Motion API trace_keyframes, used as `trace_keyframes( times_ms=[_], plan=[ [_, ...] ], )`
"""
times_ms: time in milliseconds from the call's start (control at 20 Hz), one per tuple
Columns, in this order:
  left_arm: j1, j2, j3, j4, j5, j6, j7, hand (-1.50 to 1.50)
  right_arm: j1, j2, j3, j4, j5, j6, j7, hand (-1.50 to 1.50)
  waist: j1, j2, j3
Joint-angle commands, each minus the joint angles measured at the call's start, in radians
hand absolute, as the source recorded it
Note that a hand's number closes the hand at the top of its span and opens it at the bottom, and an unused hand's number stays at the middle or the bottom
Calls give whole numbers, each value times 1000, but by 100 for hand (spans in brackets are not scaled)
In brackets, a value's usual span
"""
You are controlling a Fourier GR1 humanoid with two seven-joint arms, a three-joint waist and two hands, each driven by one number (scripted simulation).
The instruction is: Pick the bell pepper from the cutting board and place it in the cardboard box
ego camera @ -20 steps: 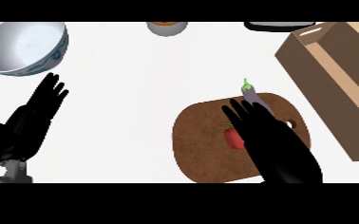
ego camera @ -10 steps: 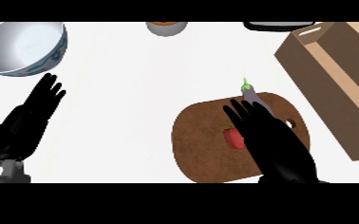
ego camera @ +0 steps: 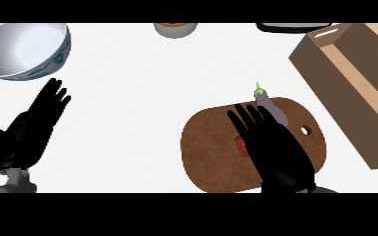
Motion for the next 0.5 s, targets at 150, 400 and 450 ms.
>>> trace_keyframes(
  times_ms=[150, 400, 450],
  plan=[
    [35, -11, 43, -41, -1, -46, 7, 0, -17, 95, 3, 30, 81, 70, 21, -150, 2, 0, 0],
    [-39, 1, 74, 17, -2, -51, 27, 0, 69, 110, 77, 100, 170, -24, 12, -150, -2, 0, 0],
    [-47, -36, 39, 13, -55, -10, 25, 0, 106, 63, 48, 17, 163, 9, -6, -150, -4, 0, 0]
  ],
)
